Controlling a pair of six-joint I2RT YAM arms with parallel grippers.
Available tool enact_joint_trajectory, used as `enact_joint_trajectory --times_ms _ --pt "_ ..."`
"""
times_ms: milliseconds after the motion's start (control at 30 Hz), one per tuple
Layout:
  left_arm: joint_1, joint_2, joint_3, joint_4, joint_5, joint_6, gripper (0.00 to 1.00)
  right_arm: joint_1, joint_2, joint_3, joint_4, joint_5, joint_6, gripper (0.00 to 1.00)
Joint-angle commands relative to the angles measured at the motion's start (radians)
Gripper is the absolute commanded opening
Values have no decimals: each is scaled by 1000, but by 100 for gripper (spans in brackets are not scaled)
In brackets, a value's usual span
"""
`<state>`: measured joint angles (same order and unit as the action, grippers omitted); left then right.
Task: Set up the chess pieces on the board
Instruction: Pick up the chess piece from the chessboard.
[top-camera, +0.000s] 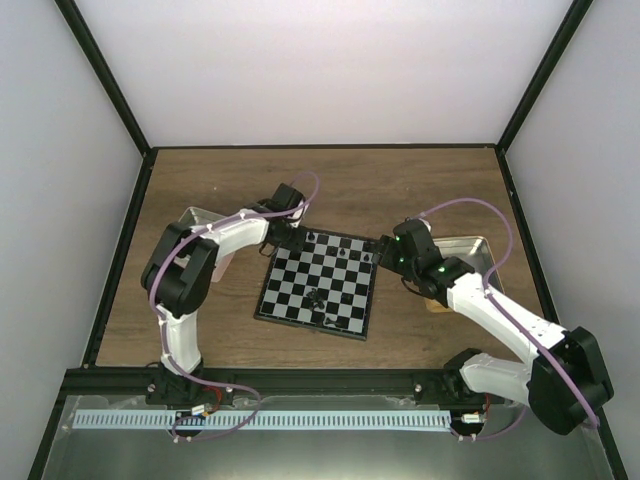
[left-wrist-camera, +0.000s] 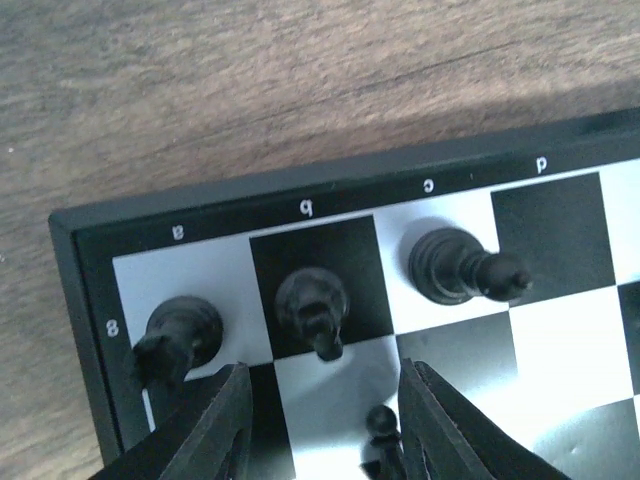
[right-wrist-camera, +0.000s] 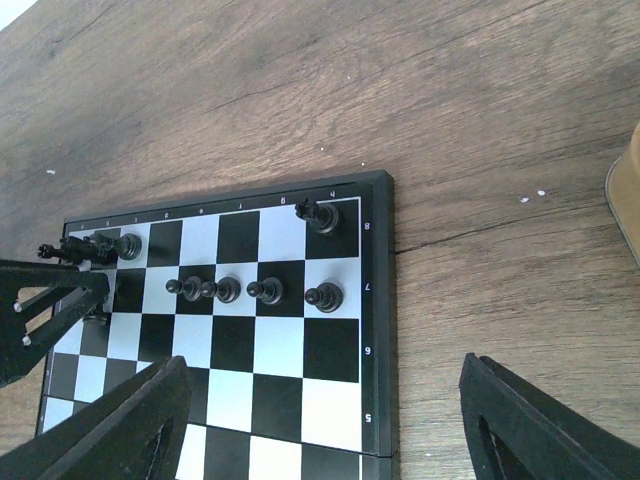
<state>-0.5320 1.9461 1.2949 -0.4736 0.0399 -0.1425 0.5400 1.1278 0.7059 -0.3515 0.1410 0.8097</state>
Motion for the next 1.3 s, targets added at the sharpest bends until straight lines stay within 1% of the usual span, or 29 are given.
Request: enact_joint_trajectory --times_ms 0,167,333,700,933,1133,1267 --pt "-7 -43 -45 -19 8 -32 42 -6 7 7 1 2 6 75" --pt "-29 -44 -66 -31 30 -59 40 -6 8 6 2 3 6 75" --pt "-46 -38 -66 -51 7 -84 37 -6 8 4 1 2 7 75" --pt "-49 -50 -77 -106 -27 -143 39 -6 2 2 -6 6 9 75" --pt "-61 -74 -106 -105 6 -160 39 -6 -3 -3 -6 7 11 75" --pt "-62 -67 -116 -91 -5 -173 31 -6 -5 -5 -8 8 11 75" --pt "-62 -63 -117 -76 -37 -175 27 -6 -9 -5 -10 9 10 75"
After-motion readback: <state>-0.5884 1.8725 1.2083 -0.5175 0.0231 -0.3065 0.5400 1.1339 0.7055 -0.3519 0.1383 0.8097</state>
